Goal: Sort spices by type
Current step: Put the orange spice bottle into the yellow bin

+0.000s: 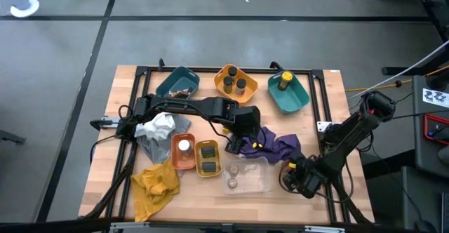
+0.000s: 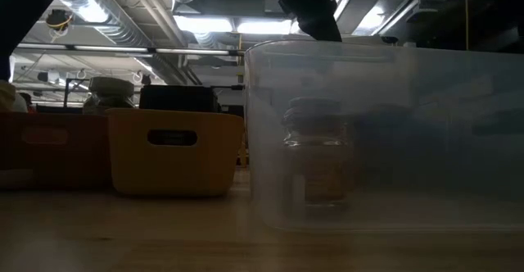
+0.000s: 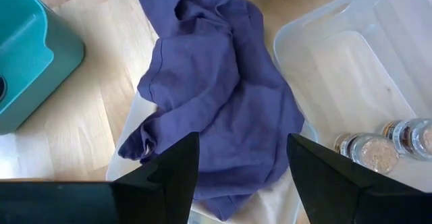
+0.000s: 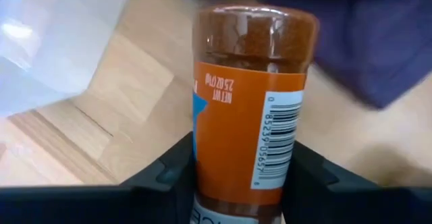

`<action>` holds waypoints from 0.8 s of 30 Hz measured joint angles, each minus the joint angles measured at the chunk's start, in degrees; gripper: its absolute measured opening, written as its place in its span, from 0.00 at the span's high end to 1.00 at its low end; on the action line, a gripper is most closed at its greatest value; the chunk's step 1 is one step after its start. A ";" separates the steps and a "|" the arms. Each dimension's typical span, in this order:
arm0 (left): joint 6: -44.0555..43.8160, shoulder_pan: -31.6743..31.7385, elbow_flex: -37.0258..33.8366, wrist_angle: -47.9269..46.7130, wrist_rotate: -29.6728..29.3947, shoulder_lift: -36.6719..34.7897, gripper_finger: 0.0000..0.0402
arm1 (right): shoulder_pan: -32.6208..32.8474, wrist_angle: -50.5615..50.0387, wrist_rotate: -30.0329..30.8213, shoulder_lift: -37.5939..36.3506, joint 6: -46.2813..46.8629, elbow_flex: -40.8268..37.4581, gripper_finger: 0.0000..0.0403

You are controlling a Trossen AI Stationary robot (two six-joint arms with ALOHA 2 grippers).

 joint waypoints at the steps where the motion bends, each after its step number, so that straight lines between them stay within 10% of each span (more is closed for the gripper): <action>1: -0.01 0.00 0.00 0.40 0.00 0.00 0.48 | -0.43 -2.54 0.44 -0.41 -0.45 1.10 0.61; 24: 3.11 -2.68 0.00 14.98 0.02 0.02 0.48 | -16.31 -17.90 9.40 -2.59 -50.60 22.10 0.60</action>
